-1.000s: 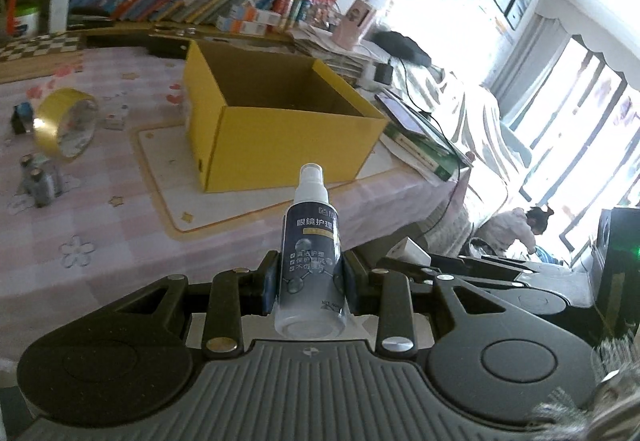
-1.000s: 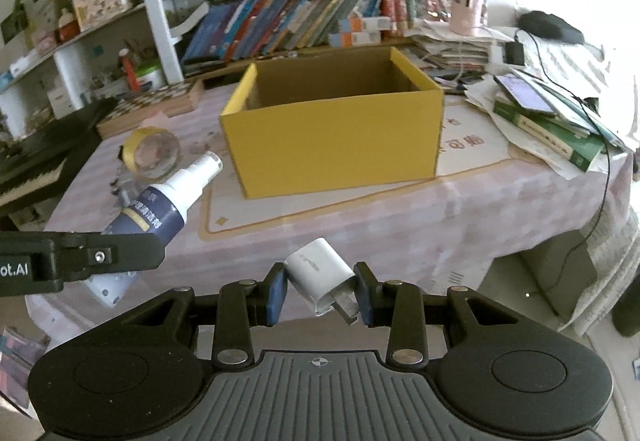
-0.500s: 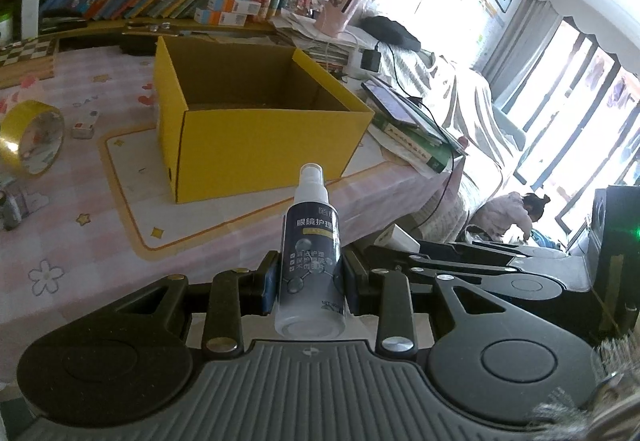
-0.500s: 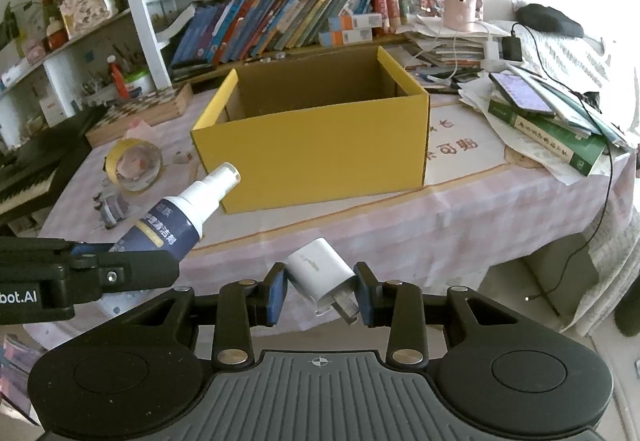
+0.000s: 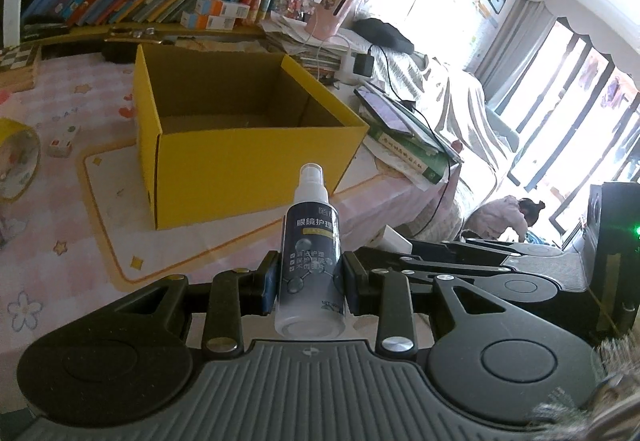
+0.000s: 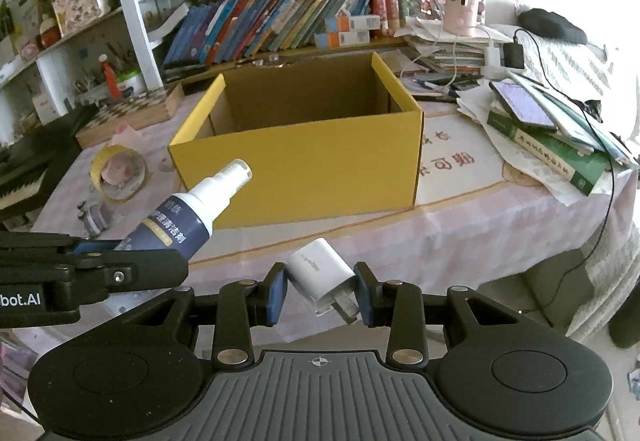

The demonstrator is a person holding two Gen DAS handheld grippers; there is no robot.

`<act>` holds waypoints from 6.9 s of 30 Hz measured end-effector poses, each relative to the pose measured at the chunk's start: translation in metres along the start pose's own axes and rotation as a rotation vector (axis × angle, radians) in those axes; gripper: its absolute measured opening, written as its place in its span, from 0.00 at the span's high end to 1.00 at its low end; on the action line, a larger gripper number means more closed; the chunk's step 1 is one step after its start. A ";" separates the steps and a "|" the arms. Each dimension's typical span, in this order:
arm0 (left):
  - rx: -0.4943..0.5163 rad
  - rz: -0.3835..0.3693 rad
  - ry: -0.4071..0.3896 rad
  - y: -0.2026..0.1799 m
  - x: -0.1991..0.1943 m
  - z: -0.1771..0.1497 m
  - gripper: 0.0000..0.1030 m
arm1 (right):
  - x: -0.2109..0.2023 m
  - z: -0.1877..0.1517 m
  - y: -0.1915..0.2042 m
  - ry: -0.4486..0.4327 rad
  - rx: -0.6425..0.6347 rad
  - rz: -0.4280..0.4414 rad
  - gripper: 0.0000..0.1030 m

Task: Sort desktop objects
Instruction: 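Lift the spray bottle and charger and carry both toward the yellow box, then lower the spray bottle and charger into the box and open both tools, then withdraw both tools from the box back toward the table objects, then grasp the grey toy car with the left tool while the right tool approaches the yellow tape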

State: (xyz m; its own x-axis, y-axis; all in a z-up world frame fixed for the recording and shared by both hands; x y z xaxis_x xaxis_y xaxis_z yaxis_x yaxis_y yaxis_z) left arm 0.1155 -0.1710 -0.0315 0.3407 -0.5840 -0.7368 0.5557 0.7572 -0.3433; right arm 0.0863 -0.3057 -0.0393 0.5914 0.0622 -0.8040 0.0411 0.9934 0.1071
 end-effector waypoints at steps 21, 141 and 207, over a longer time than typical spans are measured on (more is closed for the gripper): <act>-0.015 0.094 -0.118 -0.005 0.018 0.086 0.71 | 0.018 0.090 -0.023 -0.095 -0.147 0.078 0.65; -0.147 0.576 -0.146 0.115 -0.089 -0.072 0.10 | 0.019 -0.022 0.092 -0.083 -0.074 0.001 0.34; -0.352 0.624 -0.070 0.233 -0.066 -0.043 0.10 | 0.102 0.060 0.216 -0.026 -0.387 0.197 0.27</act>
State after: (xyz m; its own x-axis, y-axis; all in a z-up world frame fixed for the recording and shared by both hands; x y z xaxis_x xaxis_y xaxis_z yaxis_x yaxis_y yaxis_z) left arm 0.1895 0.0567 -0.0876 0.5695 -0.0196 -0.8218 -0.0320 0.9984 -0.0460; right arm 0.2045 -0.0905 -0.0631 0.5778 0.2565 -0.7748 -0.3762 0.9262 0.0261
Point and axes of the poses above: each gripper's, at about its wrist camera, not at the fingertips, and x roughly the way its jaws point, y to its left, z to its top, the point moved 6 cm from there along x, roughly the way its jaws point, and after that the axes turned 11 degrees about y, right-handed, at the moved point
